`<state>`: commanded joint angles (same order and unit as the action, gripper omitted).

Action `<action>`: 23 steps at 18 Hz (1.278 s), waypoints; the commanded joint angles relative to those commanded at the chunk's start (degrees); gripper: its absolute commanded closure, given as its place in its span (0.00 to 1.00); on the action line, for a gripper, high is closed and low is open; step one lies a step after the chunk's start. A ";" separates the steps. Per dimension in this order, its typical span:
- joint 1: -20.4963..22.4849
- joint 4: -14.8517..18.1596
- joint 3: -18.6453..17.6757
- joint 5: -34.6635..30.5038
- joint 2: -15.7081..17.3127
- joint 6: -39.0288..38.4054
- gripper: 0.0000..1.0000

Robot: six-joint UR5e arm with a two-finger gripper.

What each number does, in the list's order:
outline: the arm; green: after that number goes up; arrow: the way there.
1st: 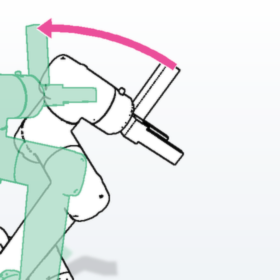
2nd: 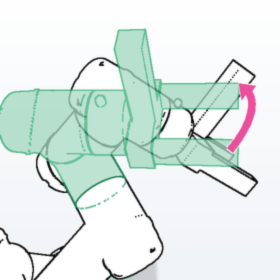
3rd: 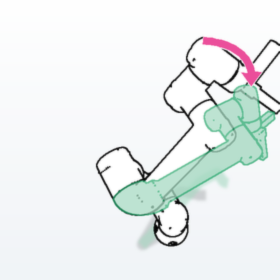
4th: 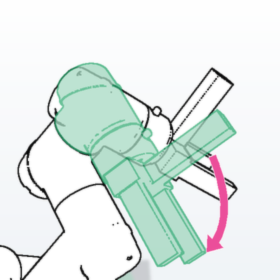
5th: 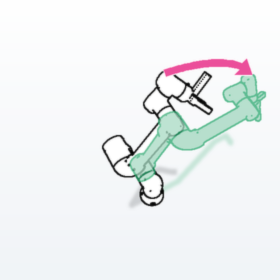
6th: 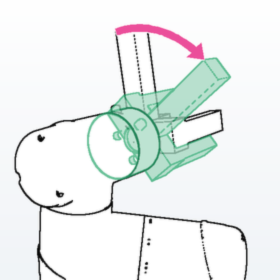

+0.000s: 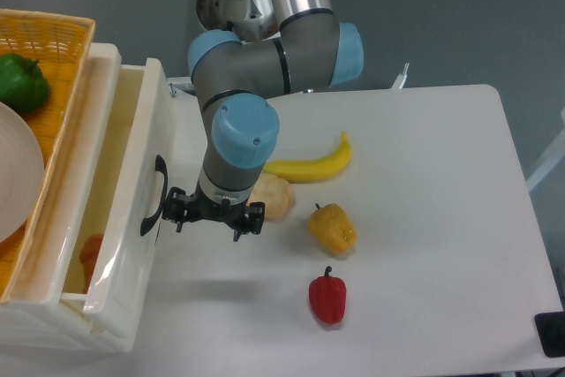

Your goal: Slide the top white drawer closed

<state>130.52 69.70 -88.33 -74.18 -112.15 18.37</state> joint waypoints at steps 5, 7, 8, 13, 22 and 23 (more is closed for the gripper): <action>-1.23 0.00 0.26 -0.09 -0.26 0.09 0.00; -1.75 0.00 0.26 -0.09 -0.26 0.00 0.00; -2.11 0.00 0.26 -0.09 -0.26 0.00 0.00; -2.72 0.00 0.26 -0.09 -0.26 0.00 0.00; -2.73 -0.09 0.26 -0.09 -0.09 0.09 0.00; -2.55 -0.09 0.52 -0.09 -0.17 0.44 0.00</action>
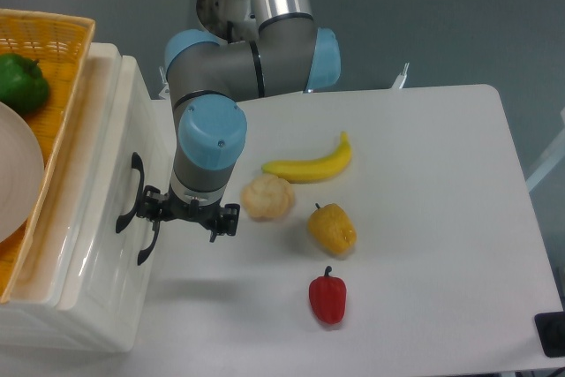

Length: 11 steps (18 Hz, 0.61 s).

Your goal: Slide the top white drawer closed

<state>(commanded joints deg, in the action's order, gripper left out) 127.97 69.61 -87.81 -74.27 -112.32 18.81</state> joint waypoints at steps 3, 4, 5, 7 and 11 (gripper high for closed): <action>2.36 0.09 0.79 -0.09 0.09 0.44 0.00; 2.98 0.00 0.97 -0.17 0.09 0.62 0.00; 3.60 -0.09 0.97 -0.35 0.09 1.40 0.00; 4.31 -0.09 1.49 -0.61 -0.09 3.59 0.00; 7.82 0.00 1.58 -3.77 0.96 9.65 0.00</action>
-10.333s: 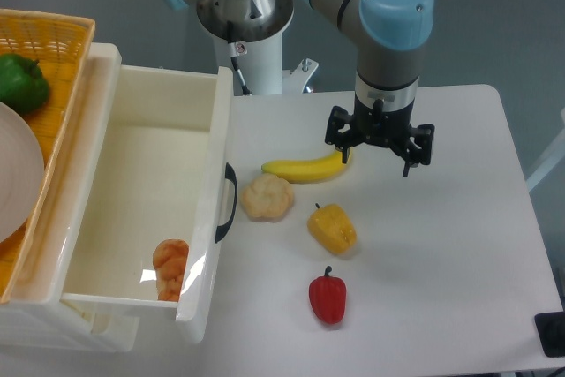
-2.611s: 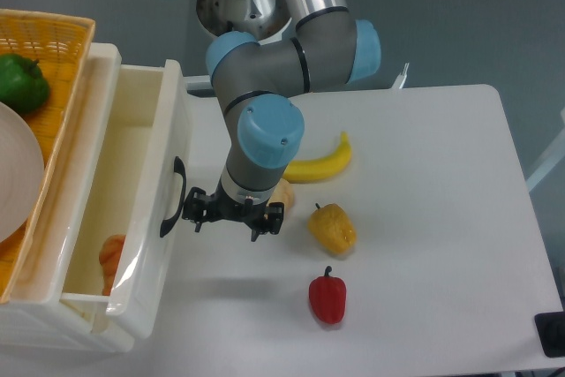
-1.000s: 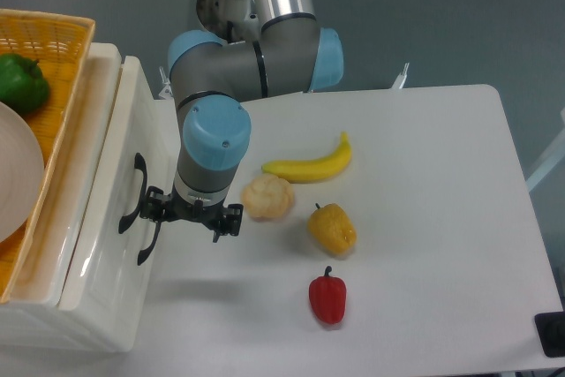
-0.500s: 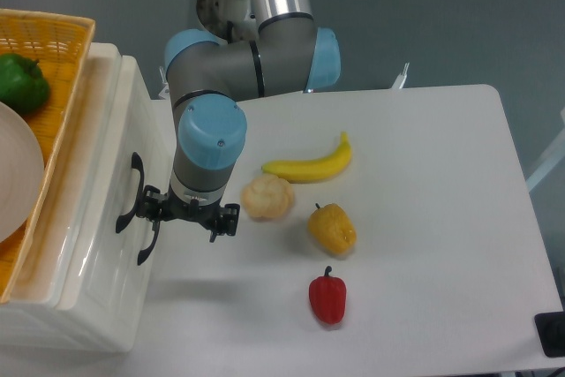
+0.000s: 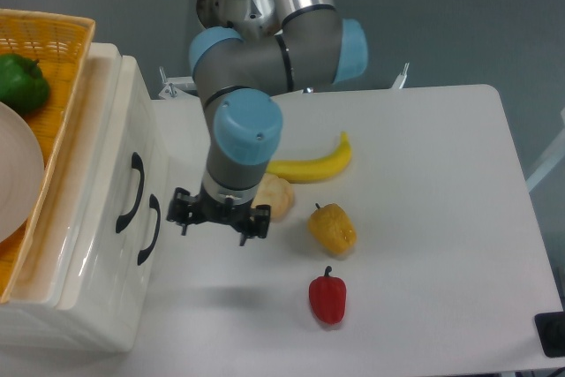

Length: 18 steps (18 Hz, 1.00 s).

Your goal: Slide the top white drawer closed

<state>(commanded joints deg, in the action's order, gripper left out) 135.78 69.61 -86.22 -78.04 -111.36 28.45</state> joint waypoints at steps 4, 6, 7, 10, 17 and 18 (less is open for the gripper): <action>3.52 0.70 -0.61 -6.84 1.23 14.23 0.00; 5.88 1.75 -0.79 -9.23 1.32 19.86 0.00; 7.20 2.45 -0.79 -9.32 1.67 21.97 0.00; 11.59 2.90 -1.05 -9.32 2.20 26.99 0.00; 18.37 3.78 -1.76 -9.50 3.08 37.45 0.00; 18.81 3.78 -1.84 -9.67 3.17 38.25 0.00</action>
